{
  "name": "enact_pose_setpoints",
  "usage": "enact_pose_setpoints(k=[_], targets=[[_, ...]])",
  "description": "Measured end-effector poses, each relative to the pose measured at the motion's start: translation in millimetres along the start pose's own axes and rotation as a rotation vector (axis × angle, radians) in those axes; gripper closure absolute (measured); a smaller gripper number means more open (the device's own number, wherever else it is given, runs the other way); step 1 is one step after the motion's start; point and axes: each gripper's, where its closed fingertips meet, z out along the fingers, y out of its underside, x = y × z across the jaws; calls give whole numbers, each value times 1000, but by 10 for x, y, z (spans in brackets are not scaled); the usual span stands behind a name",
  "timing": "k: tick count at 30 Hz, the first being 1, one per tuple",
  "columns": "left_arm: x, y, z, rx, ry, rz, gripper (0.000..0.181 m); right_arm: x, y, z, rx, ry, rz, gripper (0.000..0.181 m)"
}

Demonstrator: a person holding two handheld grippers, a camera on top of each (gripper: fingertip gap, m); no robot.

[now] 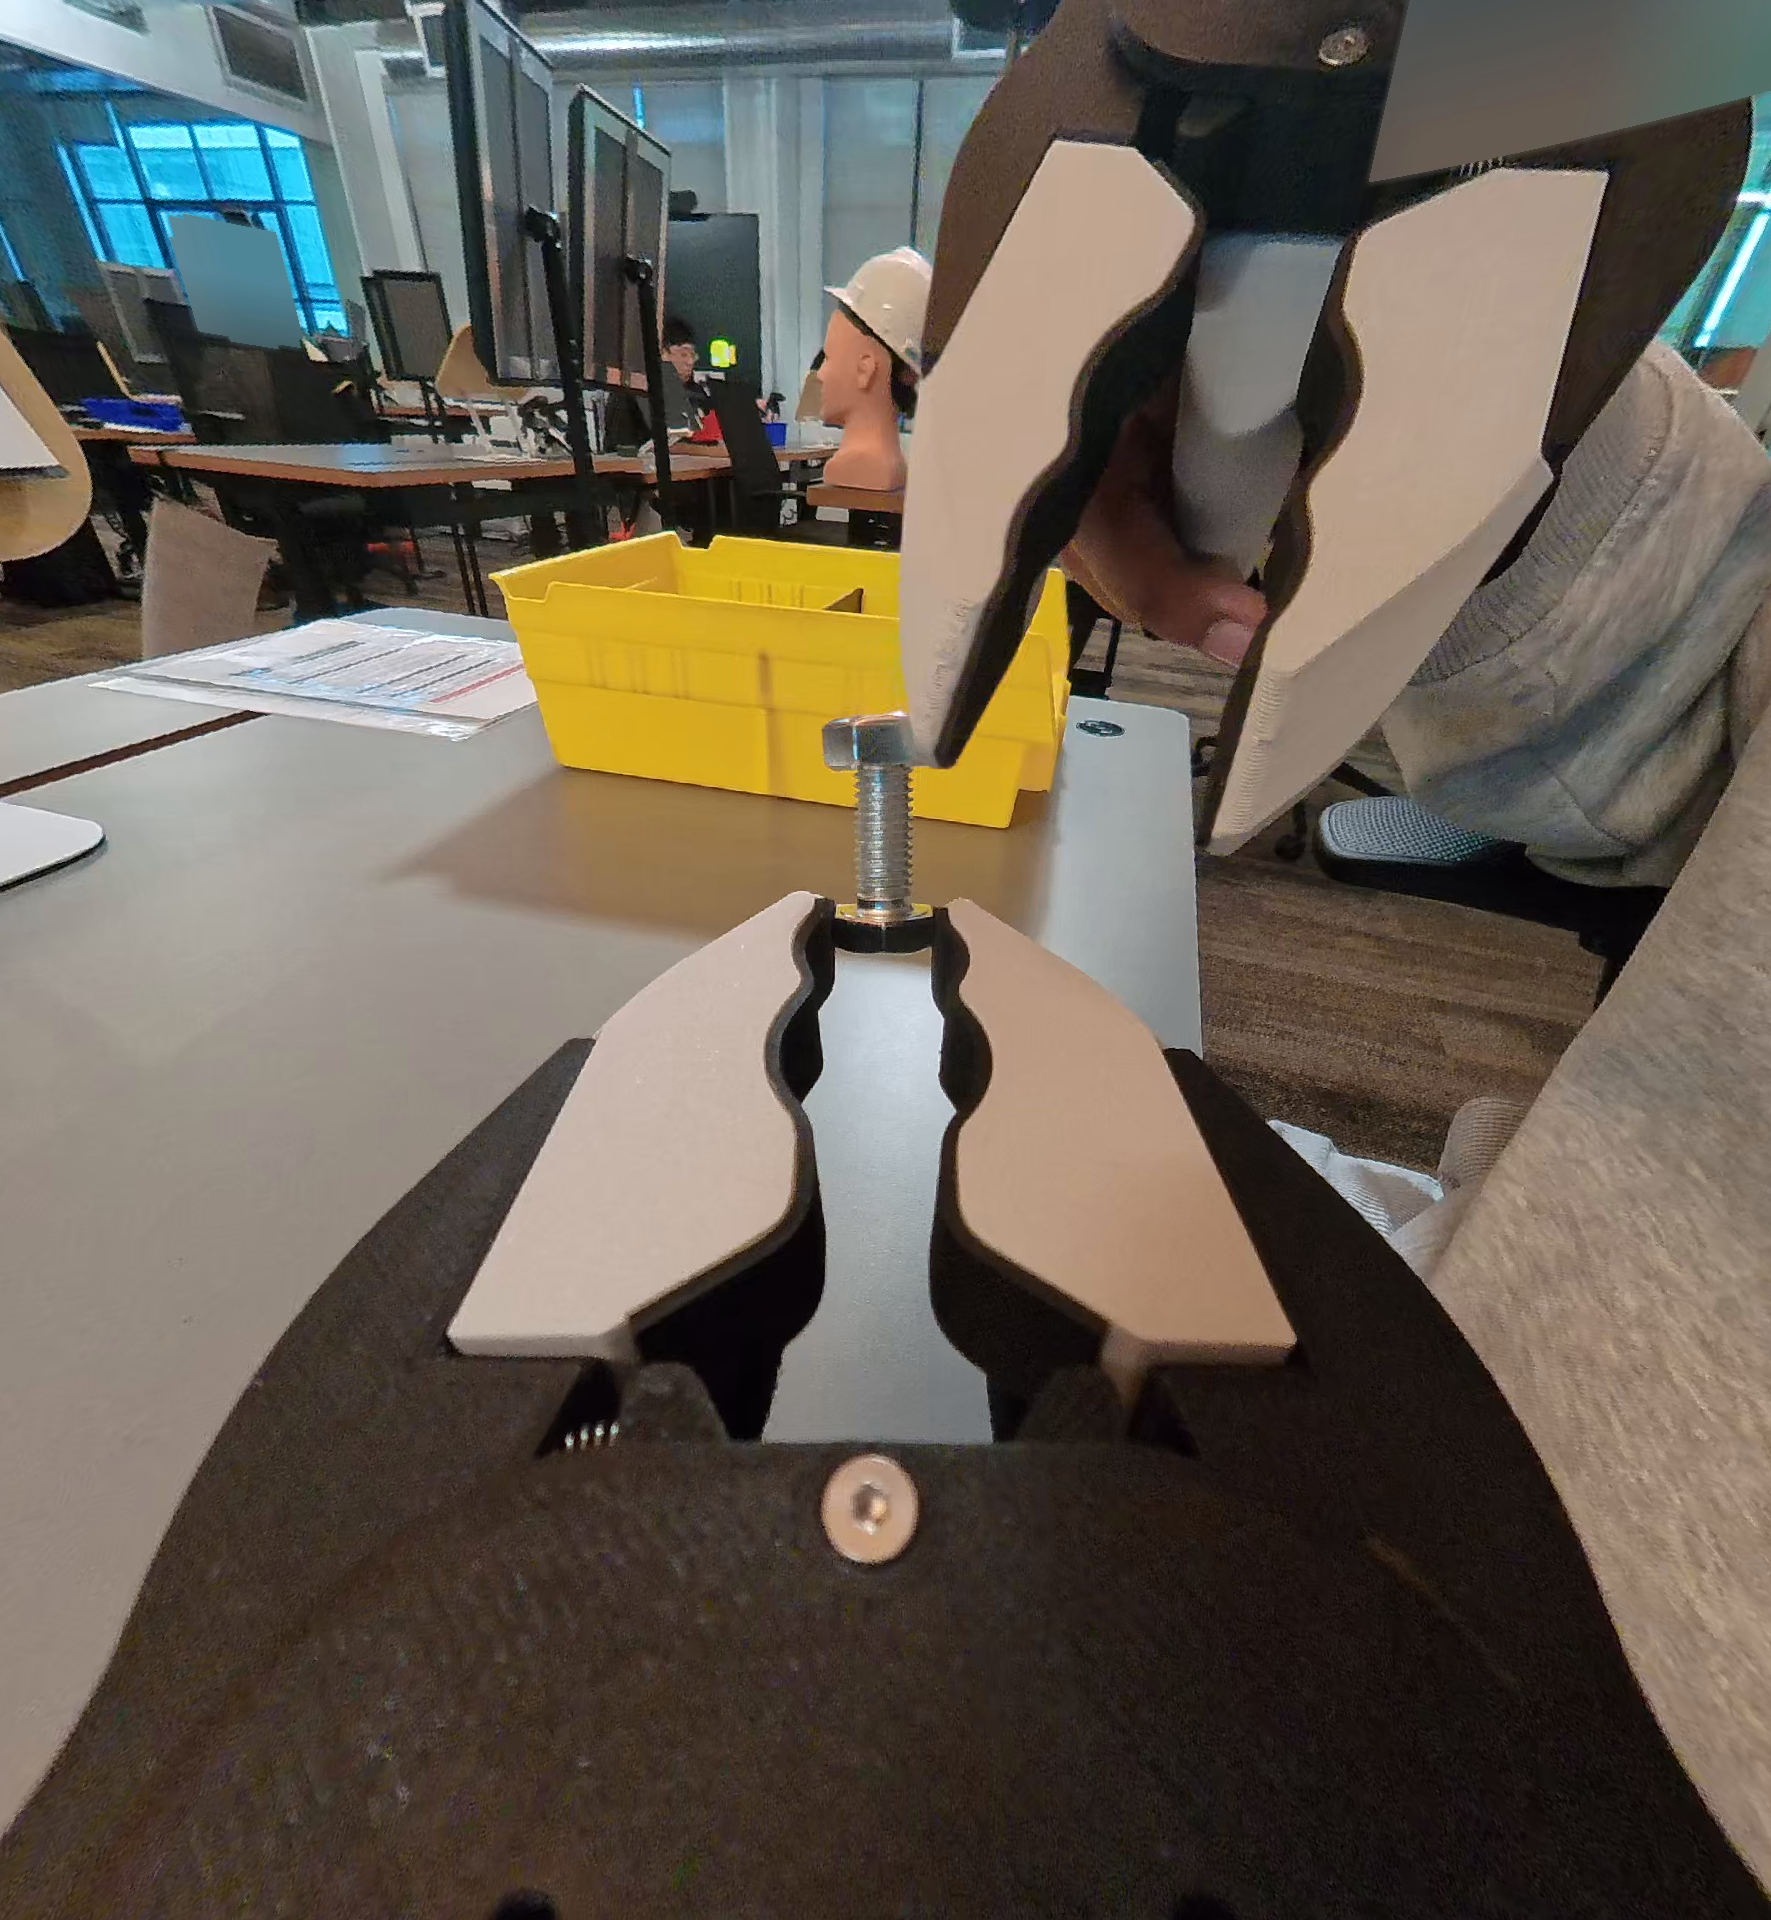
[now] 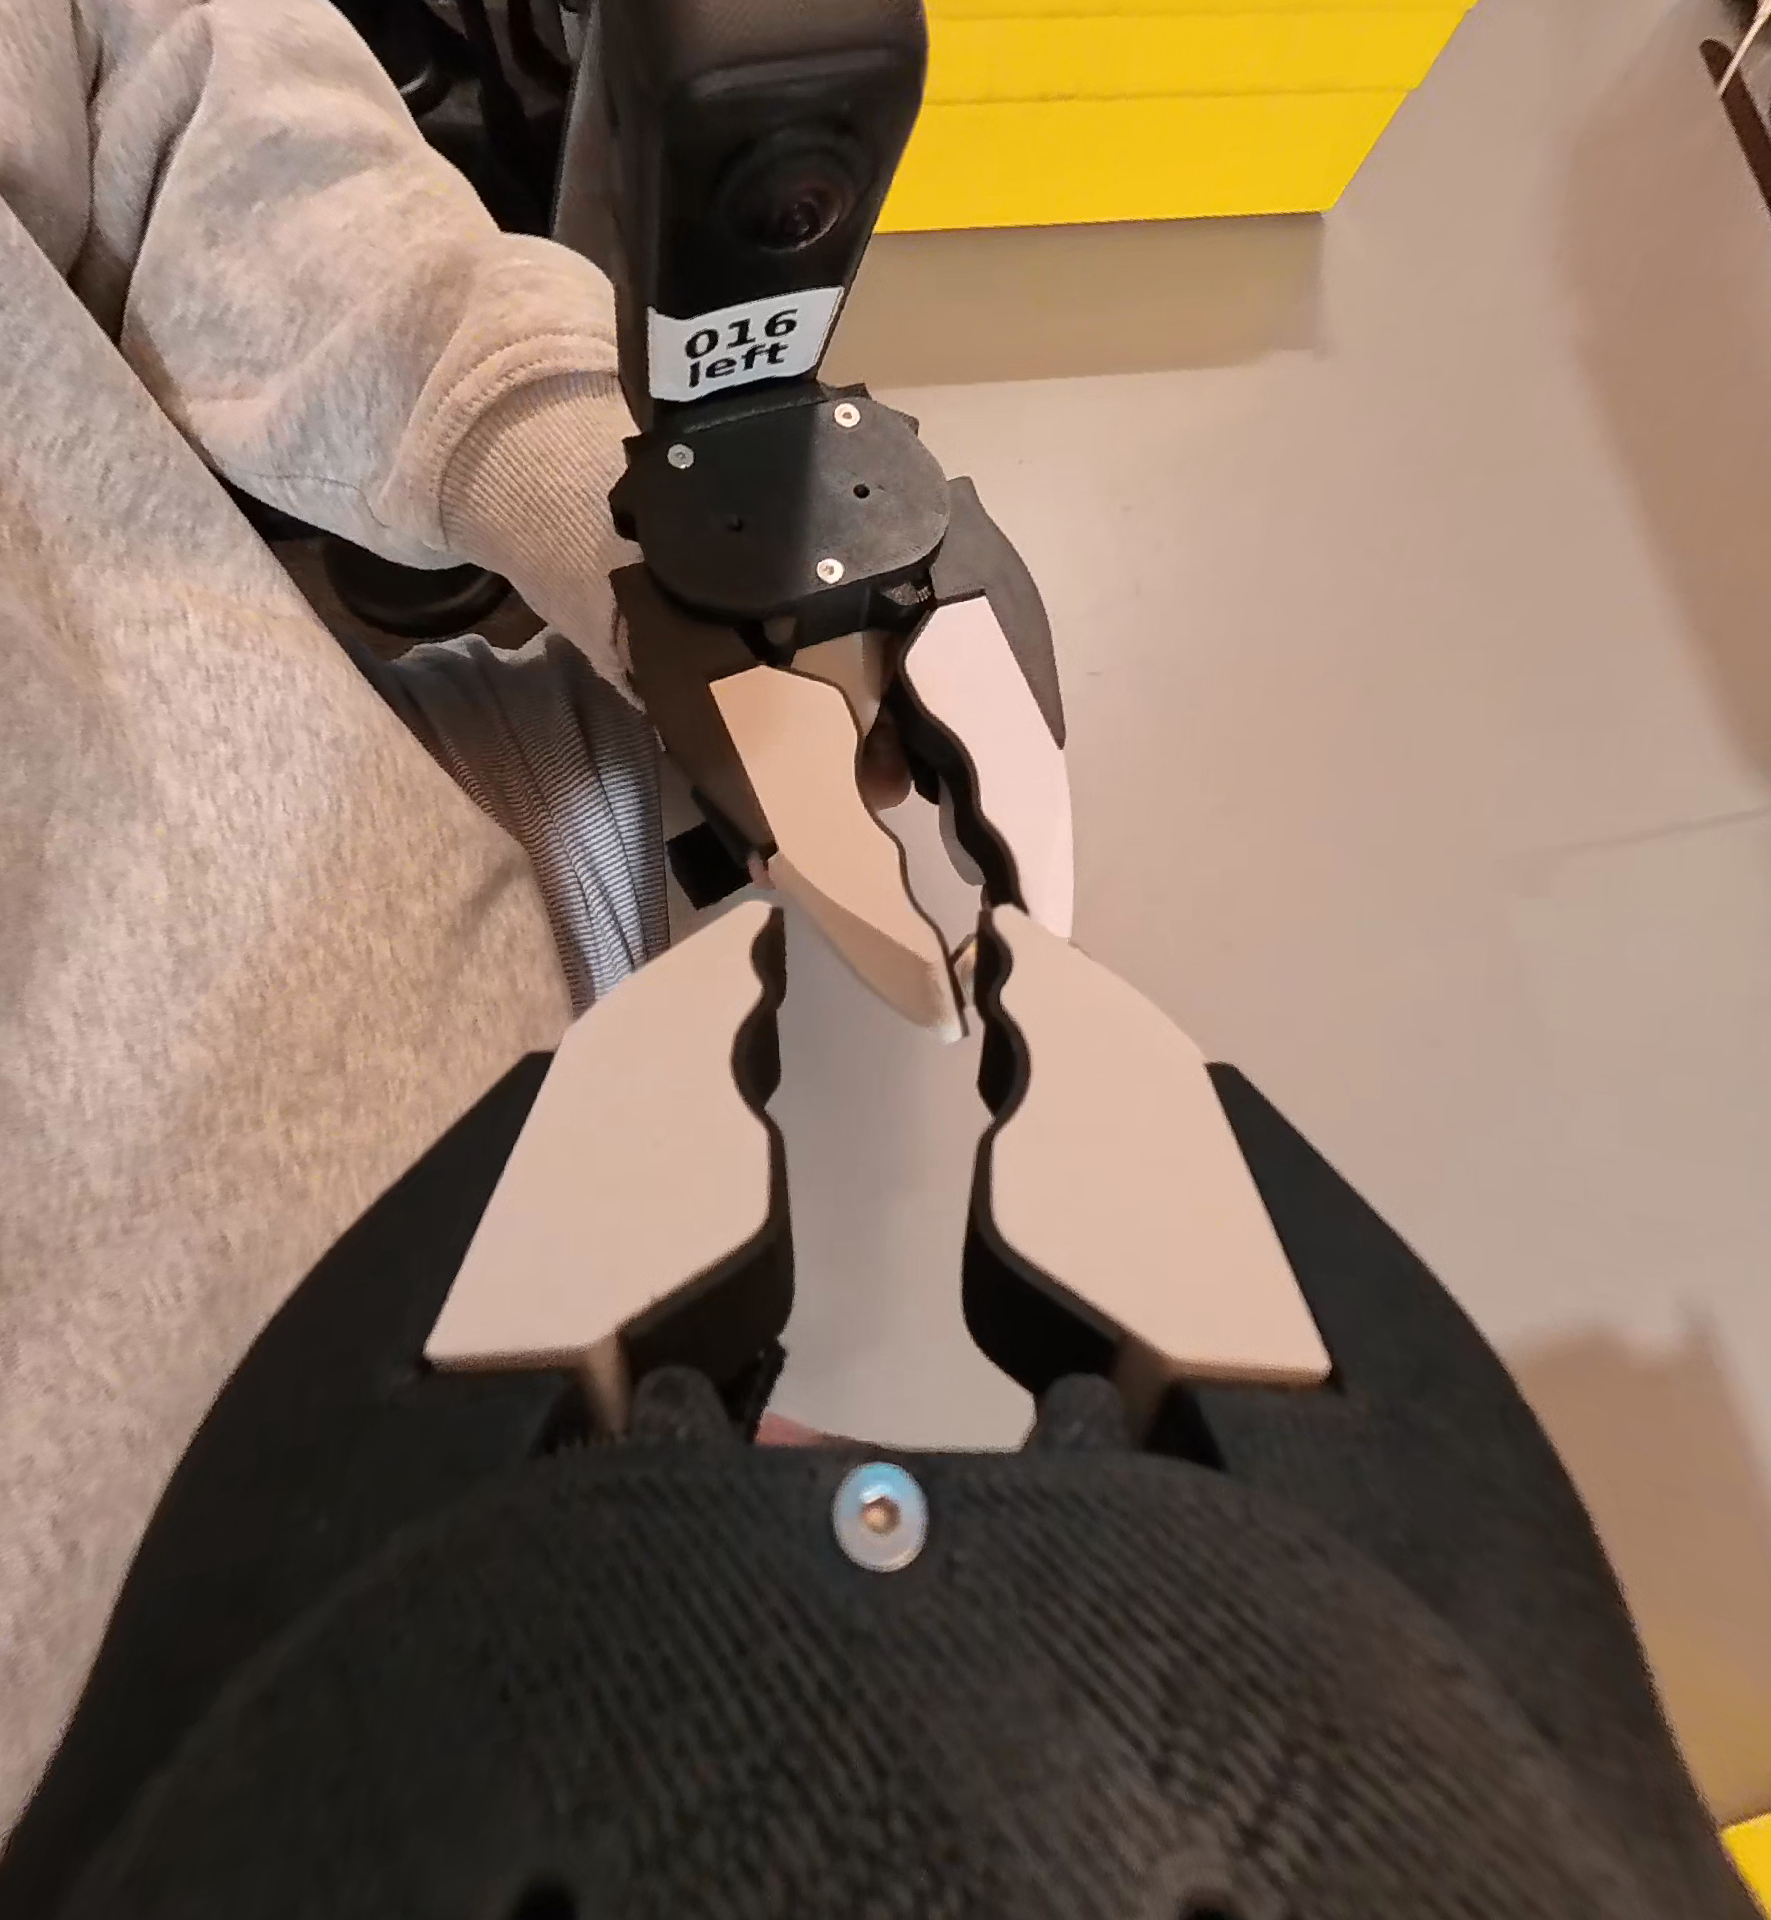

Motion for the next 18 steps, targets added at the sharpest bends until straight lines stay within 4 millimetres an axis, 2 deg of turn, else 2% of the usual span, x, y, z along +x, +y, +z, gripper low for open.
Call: enact_pose_setpoints(k=[10, 18], targets=[[-52, -58, -36, 37, -6, -42, 163, 106, 109, -33, -49, 33, 27, 148], [28, -19, -6, 8, 16, 4, 163, 195, 105, -21, -26, 60, 62, 146]])
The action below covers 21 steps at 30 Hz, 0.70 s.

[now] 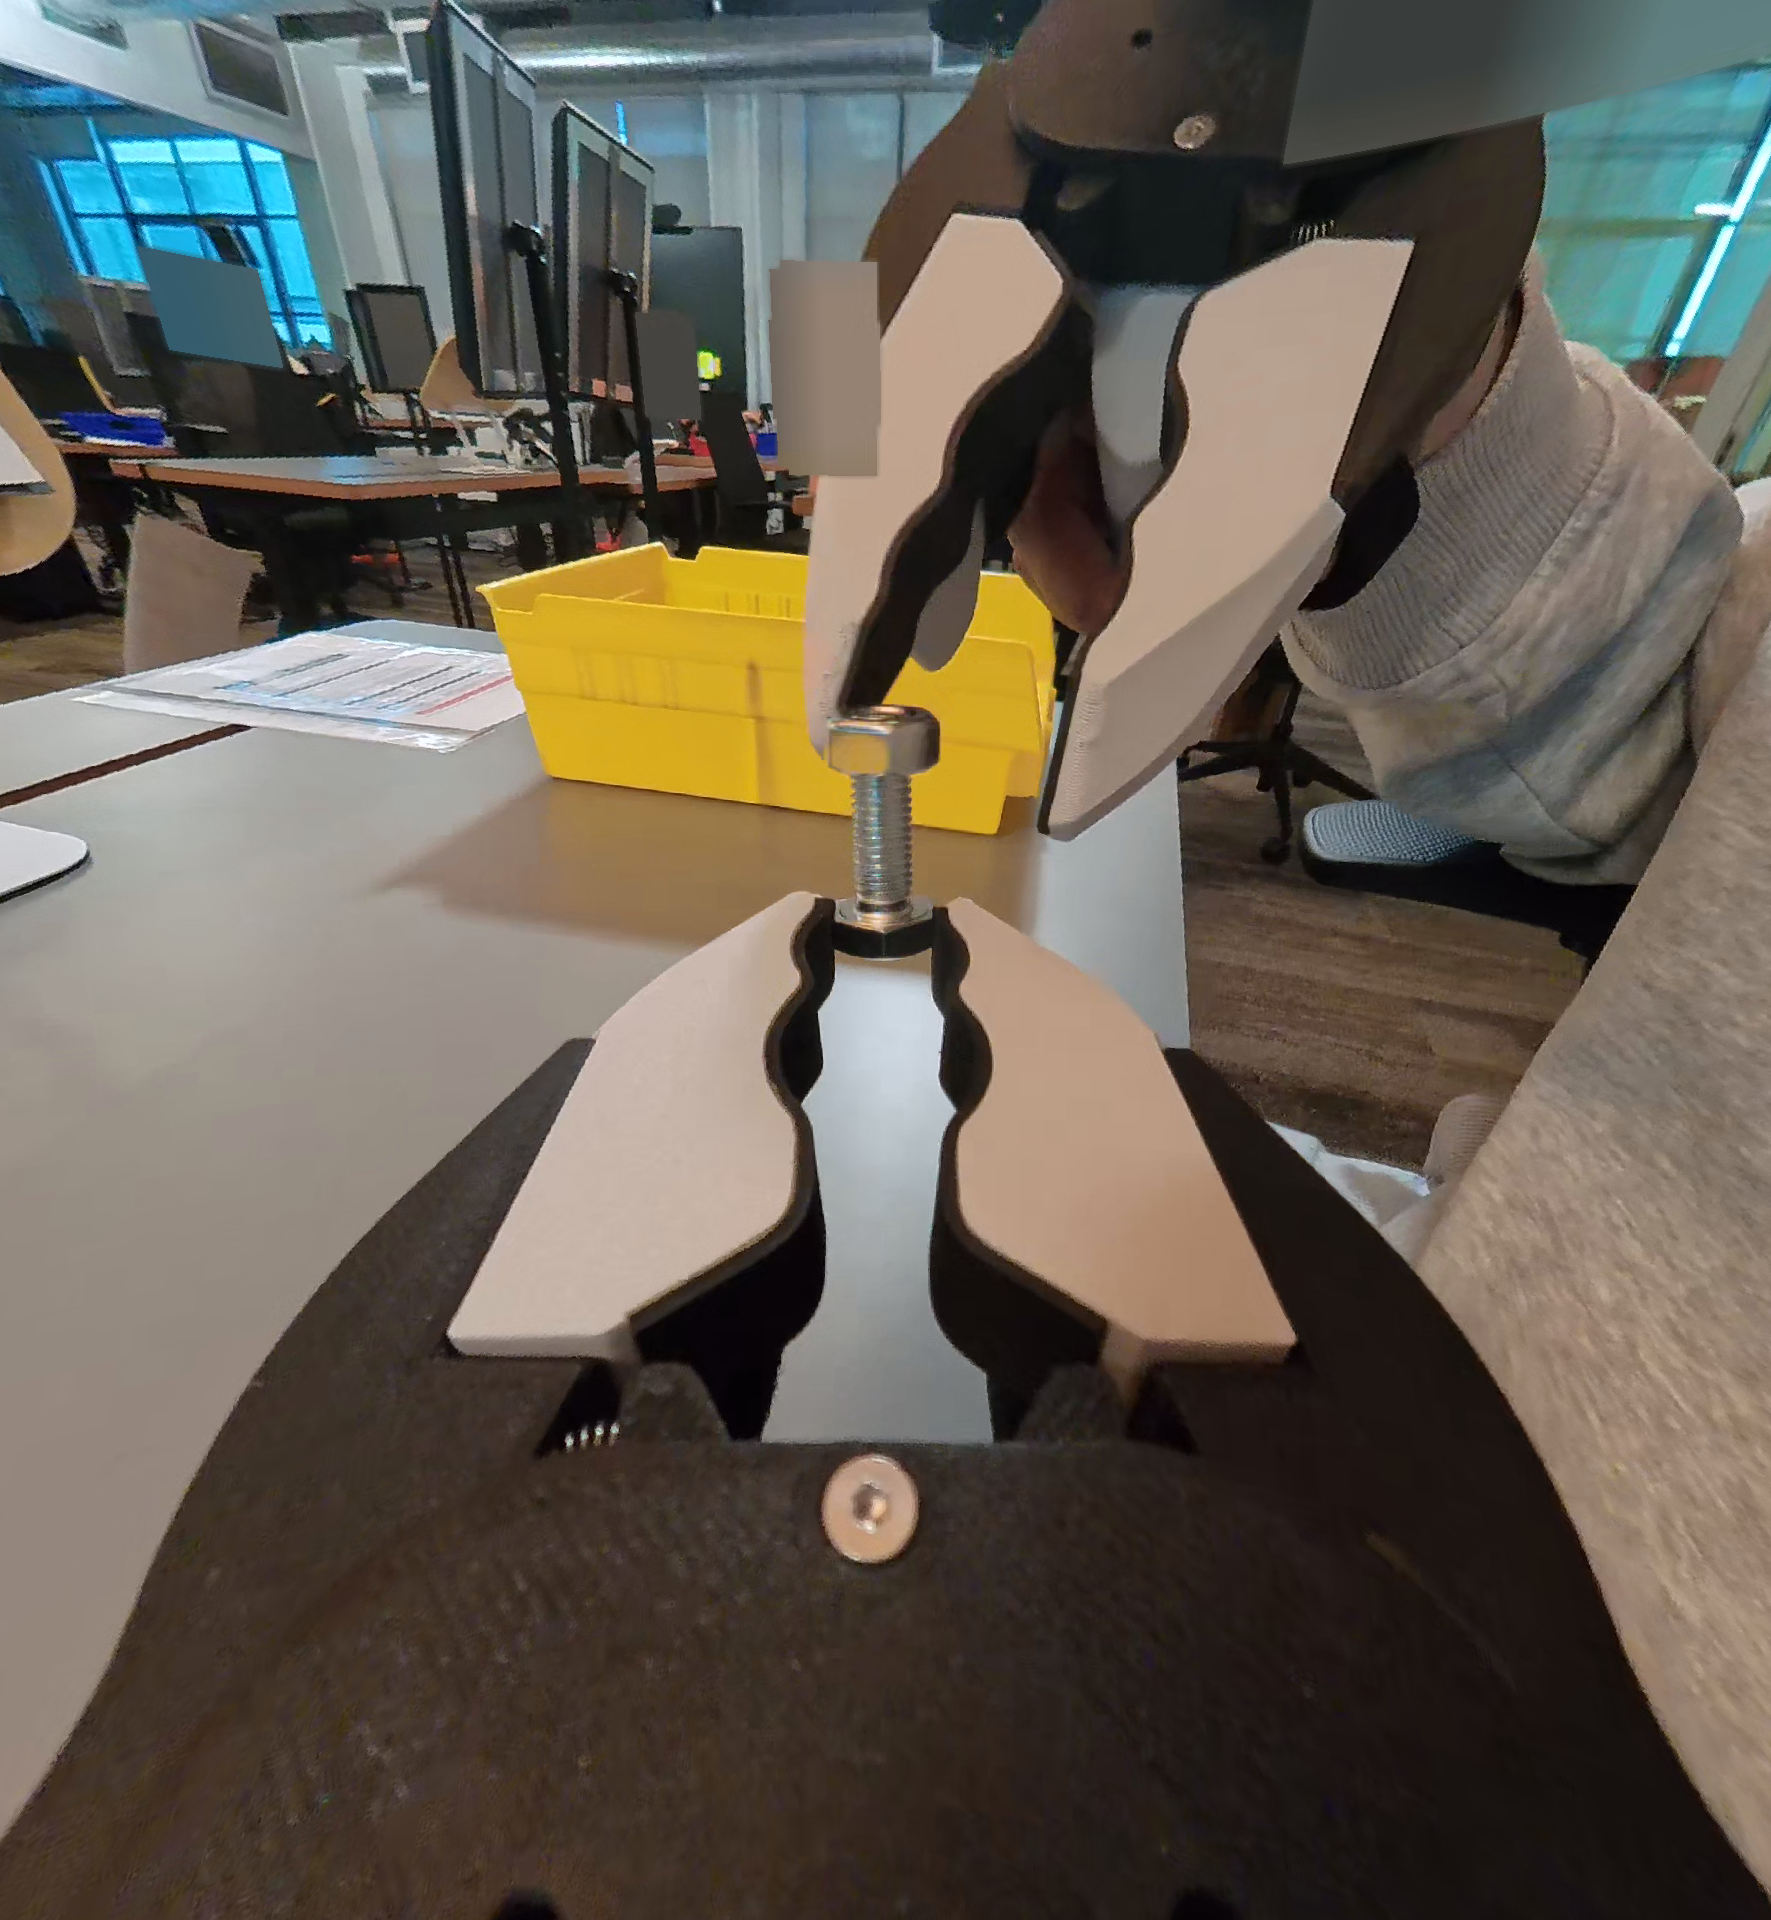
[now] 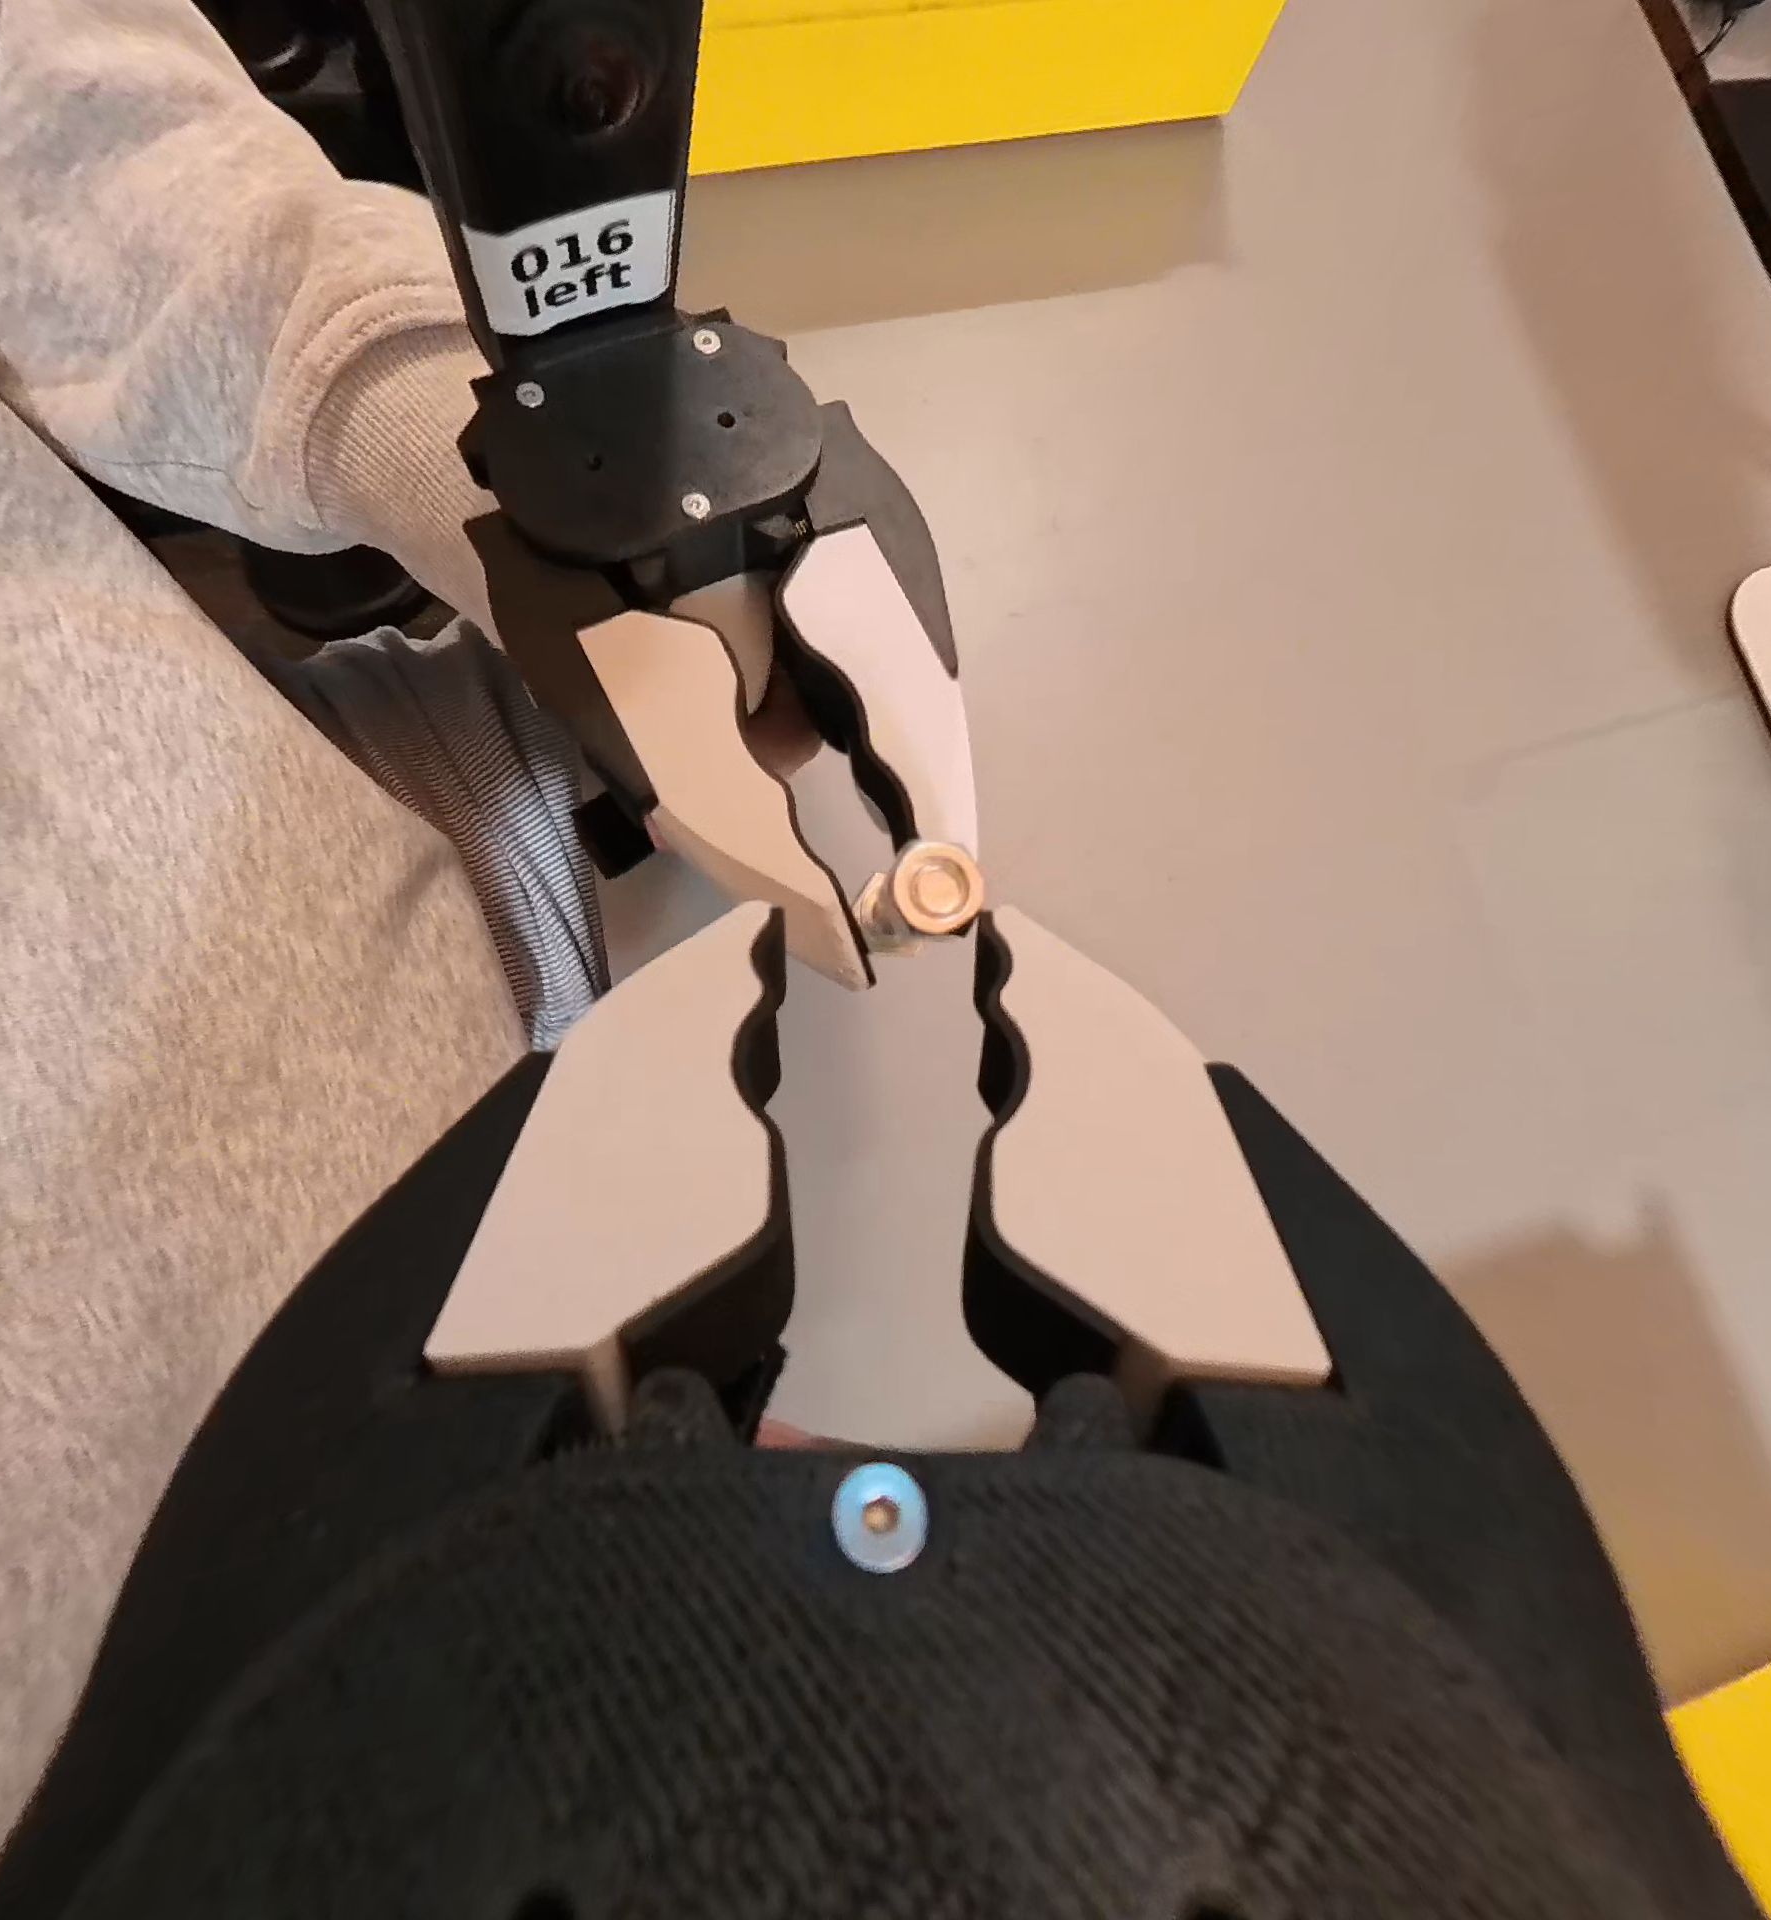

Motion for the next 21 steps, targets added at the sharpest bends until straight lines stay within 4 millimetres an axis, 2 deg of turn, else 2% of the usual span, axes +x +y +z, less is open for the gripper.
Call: enact_pose_setpoints(k=[8, 16, 21], targets=[[41, 36, 22, -23, 6, 28, 163, -45, -74, 48, 40, -7, -6, 142], [-33, 11, -1, -8, -25, 3, 163, -145, -134, 57, 58, -33, -30, 145], [-48, -3, -7, 0, -31, -5, 163, -158, -110, 8, 40, -39, -49, 154]])
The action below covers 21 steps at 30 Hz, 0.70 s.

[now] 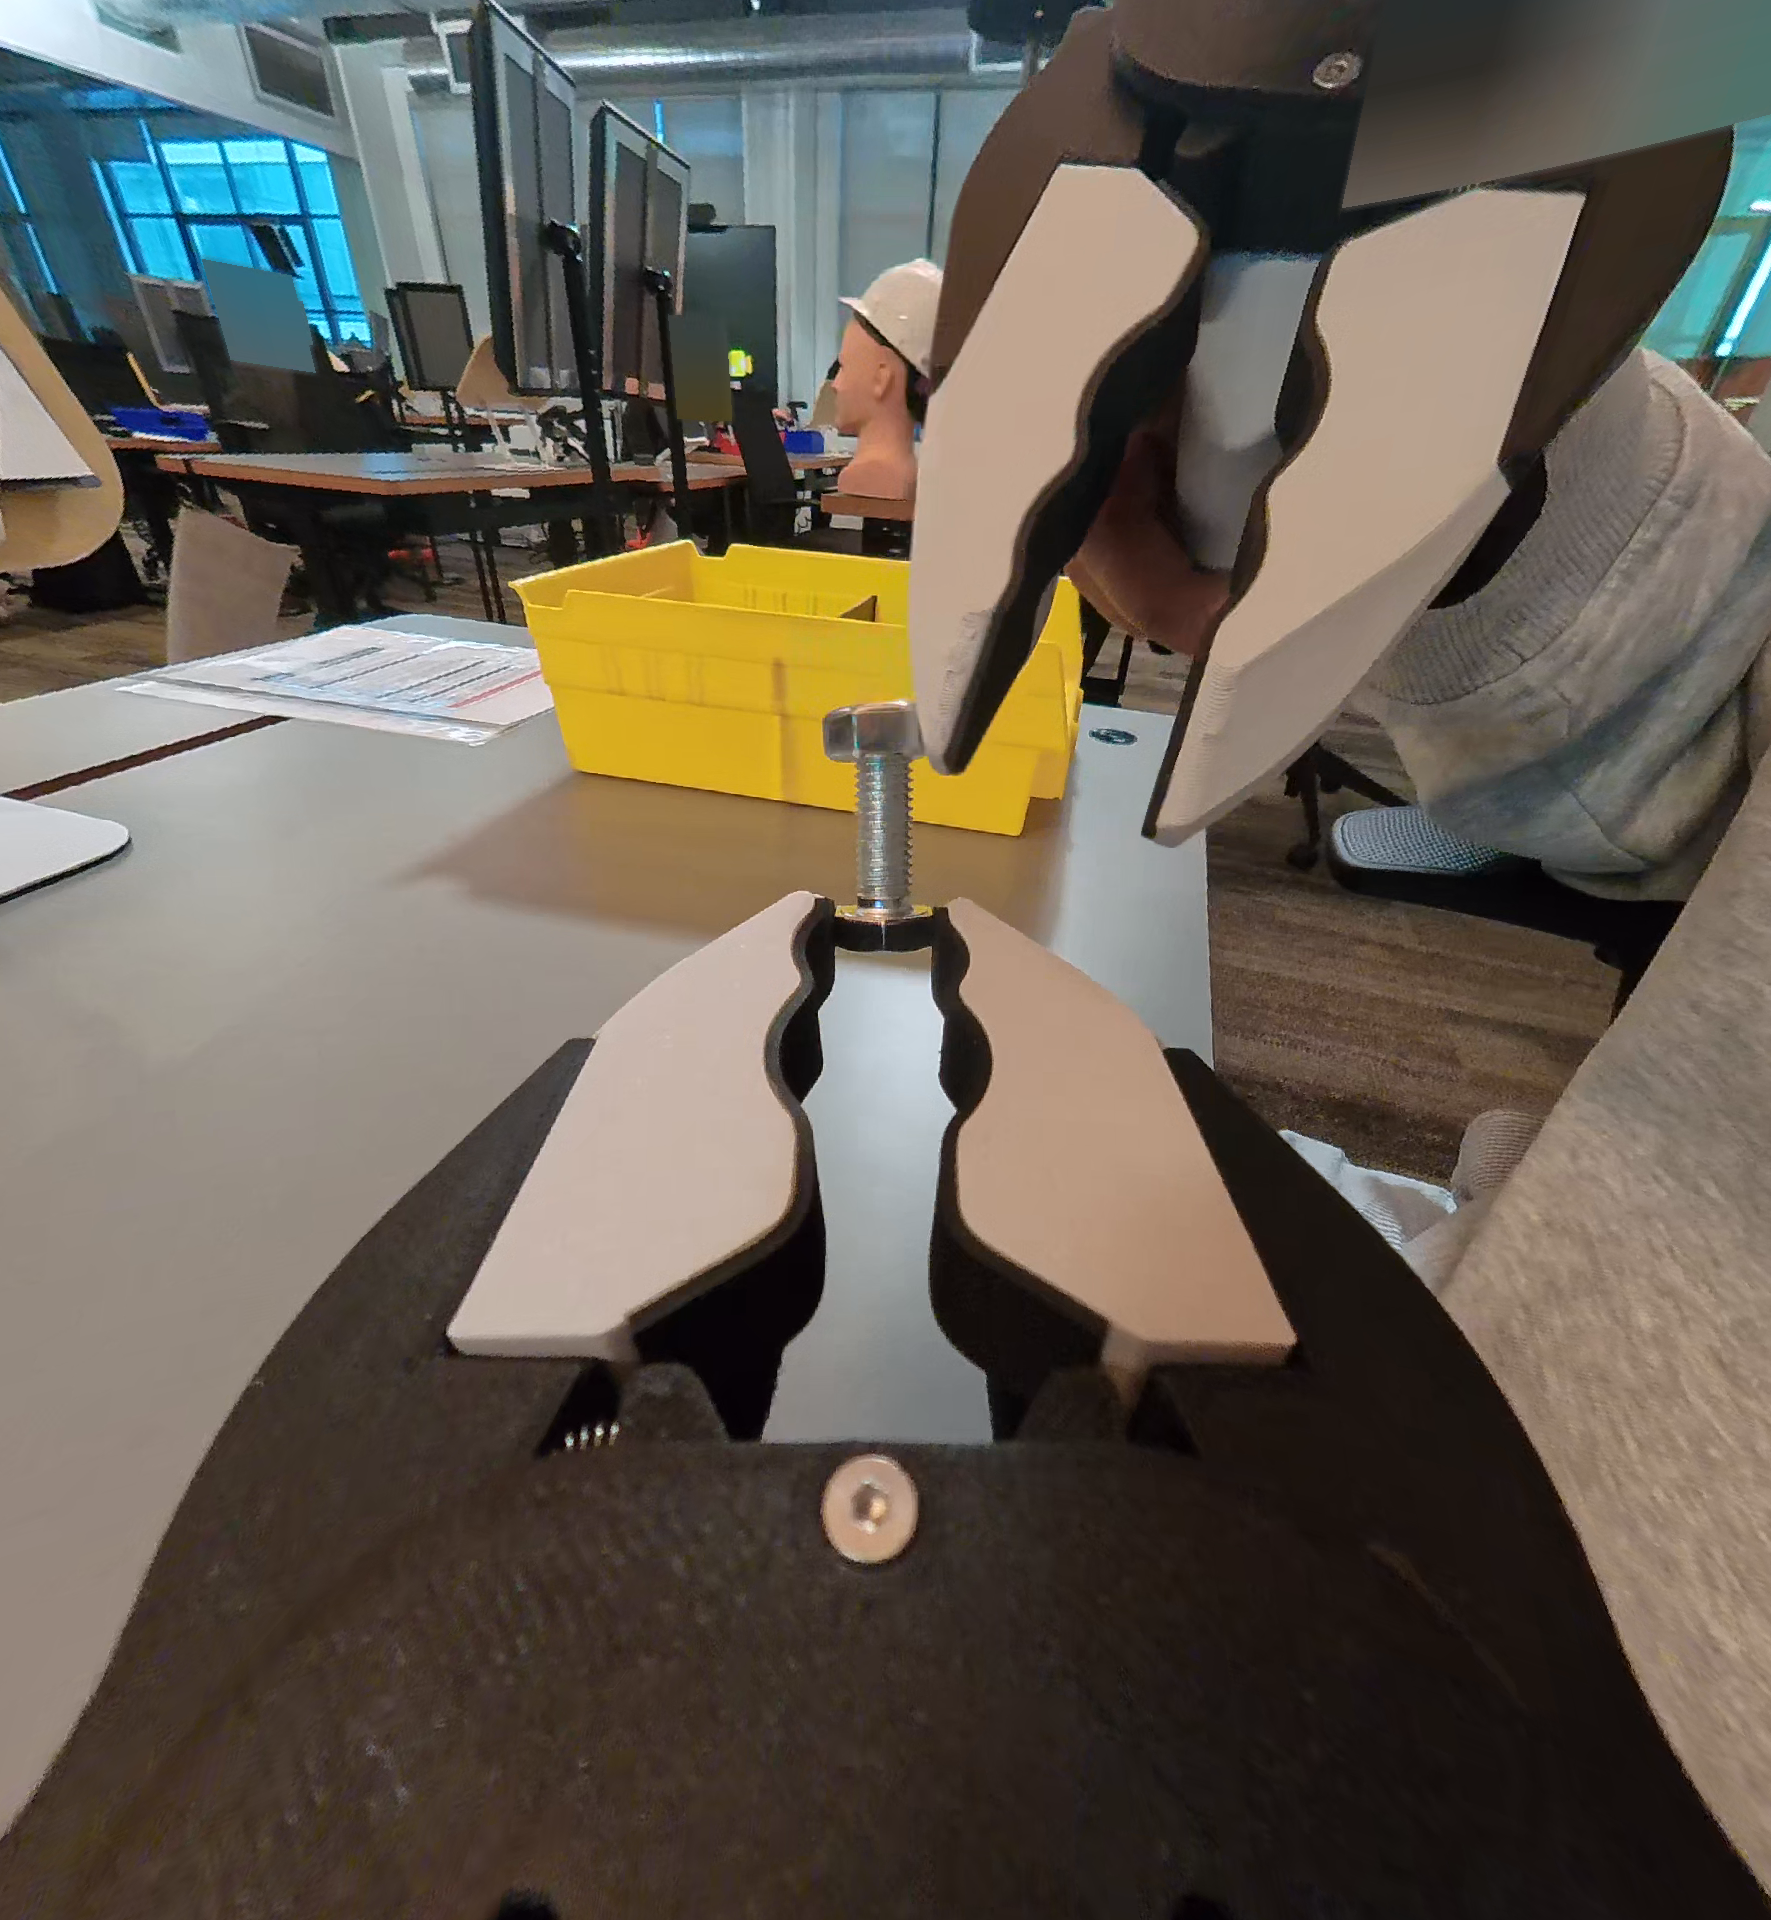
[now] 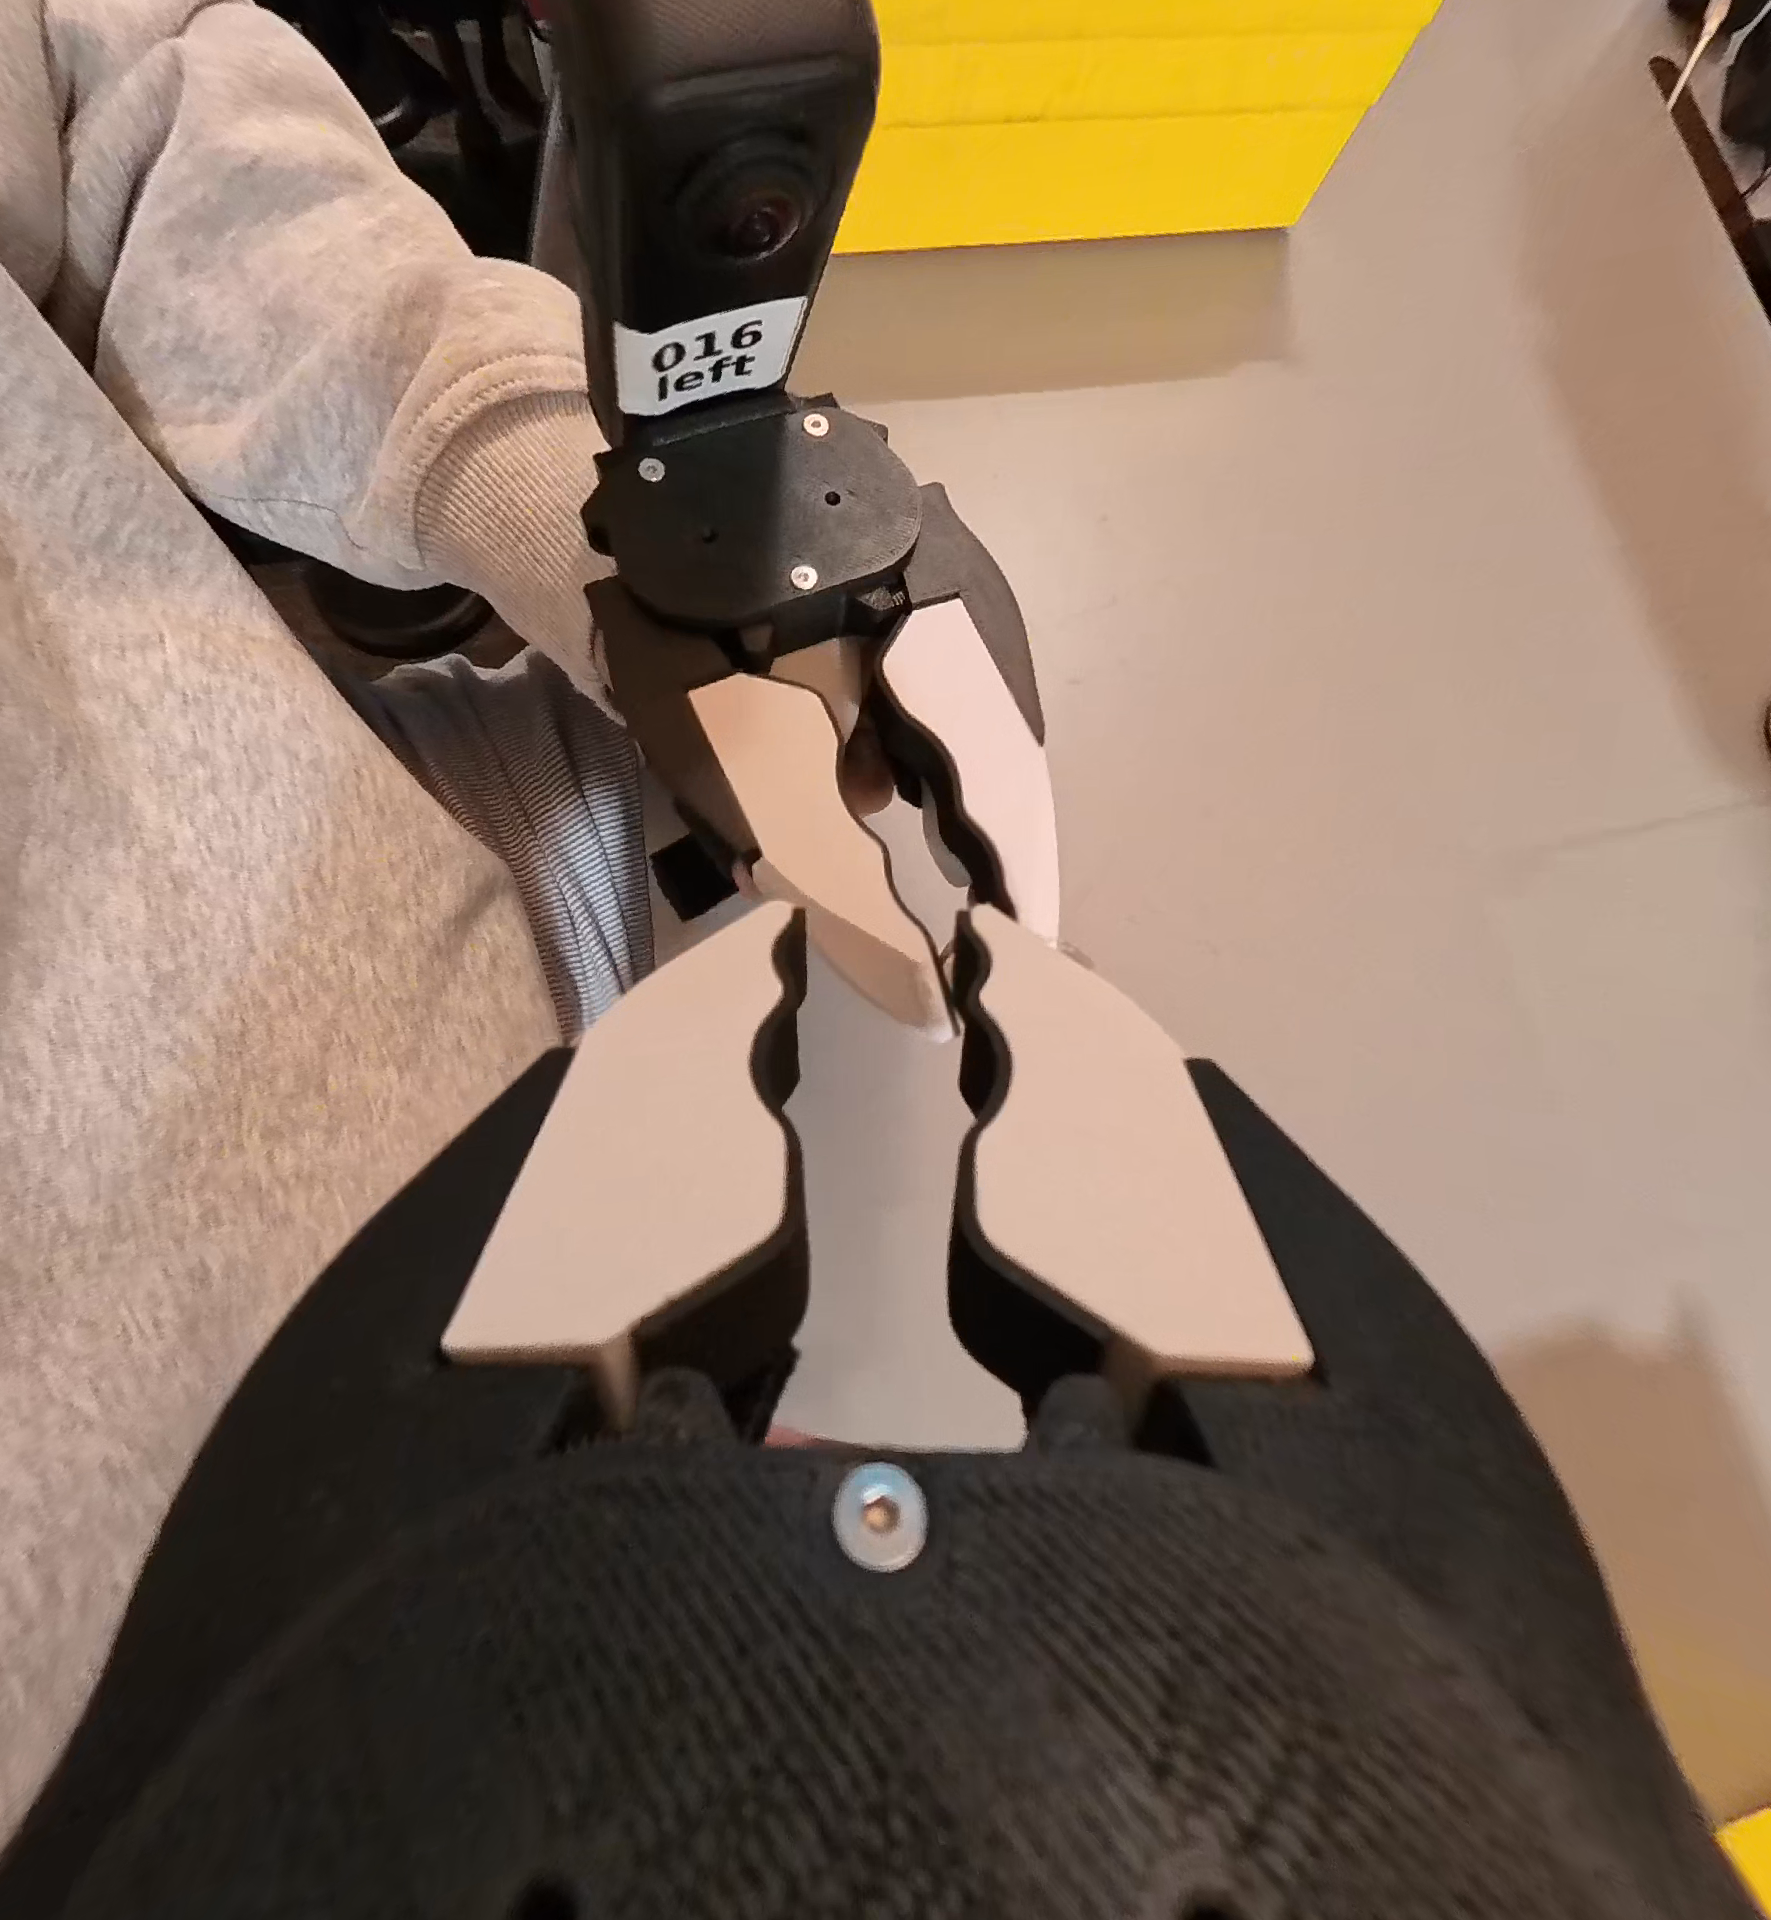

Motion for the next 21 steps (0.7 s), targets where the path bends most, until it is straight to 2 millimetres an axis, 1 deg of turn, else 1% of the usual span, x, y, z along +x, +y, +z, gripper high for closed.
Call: enact_pose_setpoints(k=[6, 12, 21], targets=[[-33, -37, -20, 21, -7, -18, 163, 36, 75, -23, -46, 18, -11, 157], [-9, -76, -30, 43, 10, -19, 163, 117, 139, -56, -68, 33, 15, 158], [11, -66, -21, 38, 23, -12, 163, 178, 129, -67, -35, 31, 53, 157]])
